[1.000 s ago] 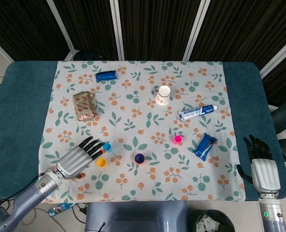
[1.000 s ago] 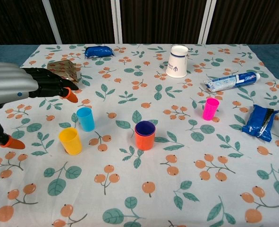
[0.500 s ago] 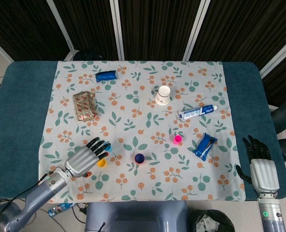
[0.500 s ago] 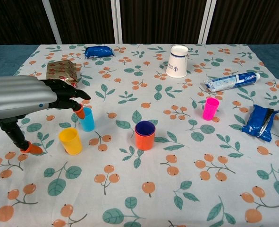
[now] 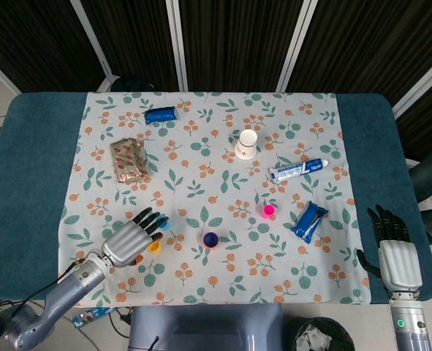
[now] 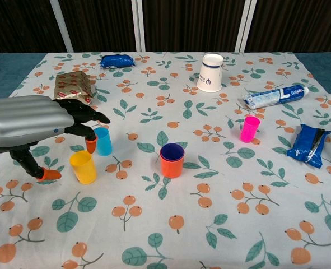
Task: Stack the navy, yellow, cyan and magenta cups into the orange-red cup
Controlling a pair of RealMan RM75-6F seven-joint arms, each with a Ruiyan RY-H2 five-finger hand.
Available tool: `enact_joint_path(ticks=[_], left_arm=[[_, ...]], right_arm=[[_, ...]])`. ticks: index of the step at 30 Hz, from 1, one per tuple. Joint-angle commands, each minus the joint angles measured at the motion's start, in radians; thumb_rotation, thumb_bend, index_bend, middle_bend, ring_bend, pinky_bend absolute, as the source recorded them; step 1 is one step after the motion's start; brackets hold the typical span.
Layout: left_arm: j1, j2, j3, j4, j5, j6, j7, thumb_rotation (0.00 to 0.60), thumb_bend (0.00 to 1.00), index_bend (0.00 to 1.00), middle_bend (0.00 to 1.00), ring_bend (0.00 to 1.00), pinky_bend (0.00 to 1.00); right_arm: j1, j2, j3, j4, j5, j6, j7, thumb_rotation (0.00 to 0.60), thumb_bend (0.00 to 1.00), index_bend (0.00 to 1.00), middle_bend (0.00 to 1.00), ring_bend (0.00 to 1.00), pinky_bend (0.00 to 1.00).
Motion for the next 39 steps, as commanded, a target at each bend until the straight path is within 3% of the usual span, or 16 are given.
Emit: enact_joint_path(ticks=[1, 26, 39], left_arm=[[-0.003, -0.009, 0.002, 0.008, -0.004, 0.005, -0.001, 0.6, 0.24, 0.39, 0.06, 0.0, 0.0], [-0.016, -0.052, 0.023, 0.068, 0.032, 0.057, -0.058, 0.6, 0.24, 0.38, 0.06, 0.0, 0.0], [-0.023, -0.062, 0.029, 0.072, -0.003, 0.054, 0.0, 0.6, 0.26, 0.46, 0.1, 0.0, 0.0]], right_arm=[[-0.001, -0.001, 0.002, 0.0, 0.001, -0.002, -0.001, 0.6, 0.39, 0.0, 0.0, 0.0, 0.1], [-0.01, -0.008, 0.023, 0.001, 0.014, -0.023, -0.02, 0.6, 0.39, 0.0, 0.0, 0.0, 0.1], [-0.015, -0.01, 0.032, -0.005, 0.019, -0.025, -0.022, 0.6, 0.39, 0.0, 0.0, 0.0, 0.1]])
